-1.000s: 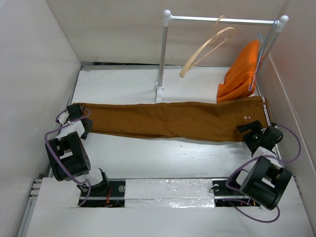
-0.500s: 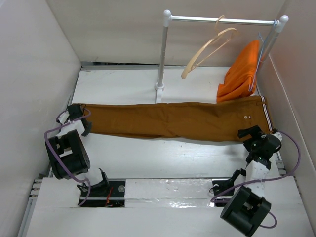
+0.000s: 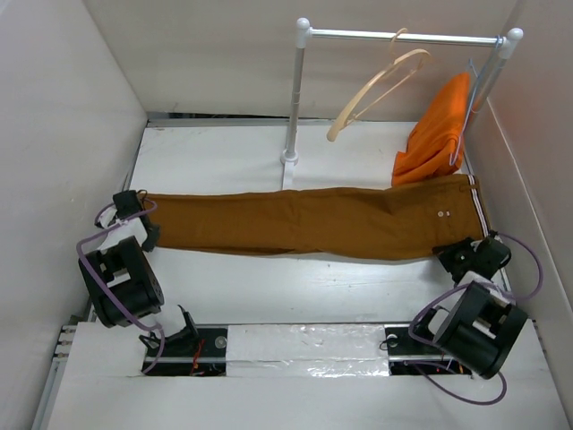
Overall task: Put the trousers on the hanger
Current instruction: Fold the trousers at the center of the board.
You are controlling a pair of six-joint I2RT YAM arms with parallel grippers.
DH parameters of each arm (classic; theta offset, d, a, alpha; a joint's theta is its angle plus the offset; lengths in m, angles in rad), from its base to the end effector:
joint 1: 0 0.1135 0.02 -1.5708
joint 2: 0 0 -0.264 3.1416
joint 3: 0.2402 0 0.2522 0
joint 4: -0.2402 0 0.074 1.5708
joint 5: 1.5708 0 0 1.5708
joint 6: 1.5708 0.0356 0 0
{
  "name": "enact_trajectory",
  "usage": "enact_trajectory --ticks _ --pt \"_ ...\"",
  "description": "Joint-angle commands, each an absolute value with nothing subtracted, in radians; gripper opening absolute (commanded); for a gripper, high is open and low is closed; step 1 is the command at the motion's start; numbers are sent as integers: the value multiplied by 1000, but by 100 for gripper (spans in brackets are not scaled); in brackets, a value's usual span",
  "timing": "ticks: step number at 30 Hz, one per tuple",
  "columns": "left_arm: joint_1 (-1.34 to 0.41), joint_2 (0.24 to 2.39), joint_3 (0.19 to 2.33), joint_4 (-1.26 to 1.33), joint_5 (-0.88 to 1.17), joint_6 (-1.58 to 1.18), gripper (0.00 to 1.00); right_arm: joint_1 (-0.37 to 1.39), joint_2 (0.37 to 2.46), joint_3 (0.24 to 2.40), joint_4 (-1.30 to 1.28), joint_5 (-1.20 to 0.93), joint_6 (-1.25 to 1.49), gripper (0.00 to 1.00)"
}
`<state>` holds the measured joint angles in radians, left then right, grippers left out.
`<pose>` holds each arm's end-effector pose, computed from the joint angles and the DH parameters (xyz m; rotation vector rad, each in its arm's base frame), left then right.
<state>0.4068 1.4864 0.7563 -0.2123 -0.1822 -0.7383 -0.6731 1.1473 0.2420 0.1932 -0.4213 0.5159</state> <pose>0.2586 0.1184 0.1697 -1.4122 2.0545 0.0909 0.1581 -0.1074 0.1290 1.0671 1.9678 0.3948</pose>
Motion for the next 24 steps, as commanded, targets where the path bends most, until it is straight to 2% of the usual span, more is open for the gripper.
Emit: enact_trajectory --ticks 1,4,5,6,8,9,10,12,13,14,15,16,18,19,24 --pt "449 1415 804 -285 -265 -675 0 -693 1022 207 166 -448 460 0" --pt "449 1372 831 -327 -311 -643 0 -693 823 181 -45 -457 411 0" --pt "449 1364 833 -334 -319 -634 0 -693 660 179 -108 -462 400 0" --pt "459 1356 834 -345 -327 -624 0 -693 573 183 -244 -468 391 0" --pt "472 1330 821 -351 -336 -600 0 -693 409 195 -355 -489 406 0" --pt "482 1319 815 -359 -336 -592 0 -693 262 215 -491 -477 407 0" --pt "482 1298 808 -364 -331 -588 0 -693 208 239 -556 -463 384 0" --pt "482 1275 799 -377 -334 -580 0 -693 239 279 -609 -471 344 2" --pt "482 1250 792 -377 -331 -580 0 -693 264 270 -604 -482 356 15" --pt "482 1240 785 -371 -318 -578 12 -693 287 268 -594 -492 341 33" --pt "482 1232 781 -355 -298 -565 36 -693 308 258 -566 -500 334 58" --pt "470 1226 781 -354 -273 -568 42 -693 358 256 -511 -496 351 100" --pt "433 1209 798 -360 -273 -566 55 -693 417 291 -511 -482 339 100" --pt "414 1198 807 -364 -279 -565 58 -693 442 296 -499 -436 353 100" --pt "205 1082 856 -318 -267 -583 54 -693 468 304 -439 -267 455 100"
